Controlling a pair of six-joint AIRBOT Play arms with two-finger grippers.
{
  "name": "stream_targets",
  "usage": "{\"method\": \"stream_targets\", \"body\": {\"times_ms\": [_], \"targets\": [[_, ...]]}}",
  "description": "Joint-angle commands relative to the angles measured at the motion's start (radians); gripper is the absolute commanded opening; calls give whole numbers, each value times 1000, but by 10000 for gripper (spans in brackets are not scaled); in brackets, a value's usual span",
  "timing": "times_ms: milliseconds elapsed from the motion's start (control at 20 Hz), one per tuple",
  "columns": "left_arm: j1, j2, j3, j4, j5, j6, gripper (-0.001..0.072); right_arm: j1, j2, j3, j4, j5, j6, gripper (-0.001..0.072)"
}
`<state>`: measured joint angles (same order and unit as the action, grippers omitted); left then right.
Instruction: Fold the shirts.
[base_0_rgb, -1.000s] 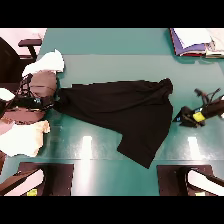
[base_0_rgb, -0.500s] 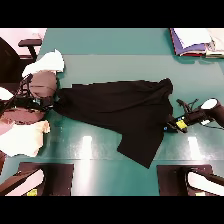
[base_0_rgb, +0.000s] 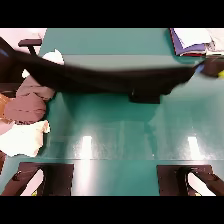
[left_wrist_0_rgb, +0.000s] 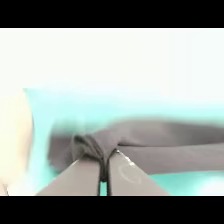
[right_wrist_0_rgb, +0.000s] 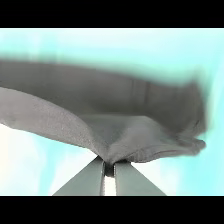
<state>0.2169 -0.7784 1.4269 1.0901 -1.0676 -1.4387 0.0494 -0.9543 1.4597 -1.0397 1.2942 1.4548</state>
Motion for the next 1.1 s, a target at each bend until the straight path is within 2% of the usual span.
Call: {"method": "stream_targets", "body": {"times_ms": [0,250,400,500,650,800,950,1050], "targets": [[0,53,350,2,-7,-14,29,1,97,353,-85,11,13,22],[0,48,691,4,24,-92,28,1,127,678,-251,129,93,22],[0,48,740,10,24,-116,28,1,125,728,-272,168,111,21],[0,40,728,10,-27,-137,28,1,124,692,-272,167,124,20],[0,33,572,0,-156,-159,28,1,82,583,-270,190,144,21],[0,-11,327,-20,-283,-159,28,1,-58,511,-262,308,148,20],[0,-85,8,-79,-267,-116,28,1,-226,424,-262,409,146,21],[-18,-154,-185,-72,-212,-85,28,1,-330,336,-263,412,122,20]]}}
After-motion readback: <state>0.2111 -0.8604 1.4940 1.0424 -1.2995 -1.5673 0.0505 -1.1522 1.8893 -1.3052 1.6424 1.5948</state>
